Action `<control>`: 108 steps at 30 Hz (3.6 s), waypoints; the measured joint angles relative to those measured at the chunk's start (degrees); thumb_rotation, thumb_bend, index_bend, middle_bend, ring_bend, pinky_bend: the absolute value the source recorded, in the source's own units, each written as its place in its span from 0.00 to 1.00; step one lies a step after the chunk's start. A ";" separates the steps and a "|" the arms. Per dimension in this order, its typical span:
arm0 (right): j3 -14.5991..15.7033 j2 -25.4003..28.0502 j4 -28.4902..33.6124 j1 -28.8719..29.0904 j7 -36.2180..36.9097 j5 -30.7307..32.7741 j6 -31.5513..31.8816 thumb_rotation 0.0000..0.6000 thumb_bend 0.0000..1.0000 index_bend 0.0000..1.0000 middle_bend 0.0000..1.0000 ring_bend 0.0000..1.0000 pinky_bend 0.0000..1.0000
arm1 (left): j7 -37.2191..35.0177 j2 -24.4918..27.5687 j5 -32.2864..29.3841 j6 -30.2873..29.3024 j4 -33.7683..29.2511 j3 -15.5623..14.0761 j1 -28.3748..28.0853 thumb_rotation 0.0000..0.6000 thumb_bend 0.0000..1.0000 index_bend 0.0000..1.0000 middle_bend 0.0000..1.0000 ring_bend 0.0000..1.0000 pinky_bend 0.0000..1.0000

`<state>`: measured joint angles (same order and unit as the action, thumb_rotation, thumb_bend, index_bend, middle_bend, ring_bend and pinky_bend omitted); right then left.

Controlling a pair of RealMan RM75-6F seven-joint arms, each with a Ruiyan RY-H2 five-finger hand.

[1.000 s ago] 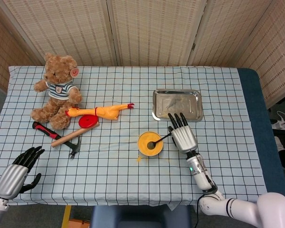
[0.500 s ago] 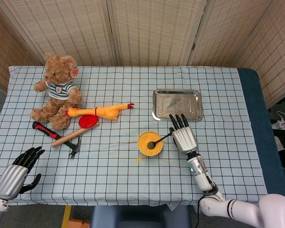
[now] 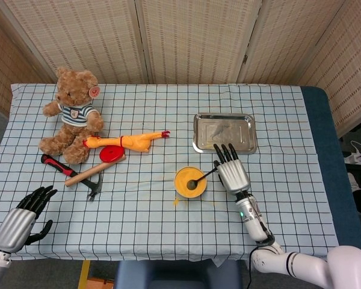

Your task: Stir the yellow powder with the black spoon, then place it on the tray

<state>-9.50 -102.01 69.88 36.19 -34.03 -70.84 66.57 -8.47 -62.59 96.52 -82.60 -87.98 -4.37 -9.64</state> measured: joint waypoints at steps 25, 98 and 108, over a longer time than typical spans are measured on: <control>0.46 -0.66 -2.93 -0.24 0.77 -3.19 1.13 1.00 0.32 0.43 0.00 0.00 0.00 | 0.27 0.30 -0.30 0.99 -0.54 -0.20 -0.29 1.00 0.47 0.00 0.00 0.00 0.16; -1.74 -3.34 -4.62 1.16 -2.37 -3.84 0.69 1.00 0.62 0.72 0.03 0.00 0.00 | -1.21 1.23 0.26 0.65 -0.71 -0.76 -0.06 1.00 0.49 0.00 0.00 0.00 0.16; -4.30 4.69 9.54 1.93 -9.45 6.56 -5.47 1.00 0.76 0.86 0.08 0.00 0.00 | -1.11 1.20 0.69 0.25 -0.66 -0.91 0.14 1.00 0.49 0.00 0.00 0.00 0.16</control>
<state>-13.81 -97.32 79.43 38.12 -43.48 -64.28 61.09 -9.58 -61.39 97.21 -82.35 -88.64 -5.28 -9.50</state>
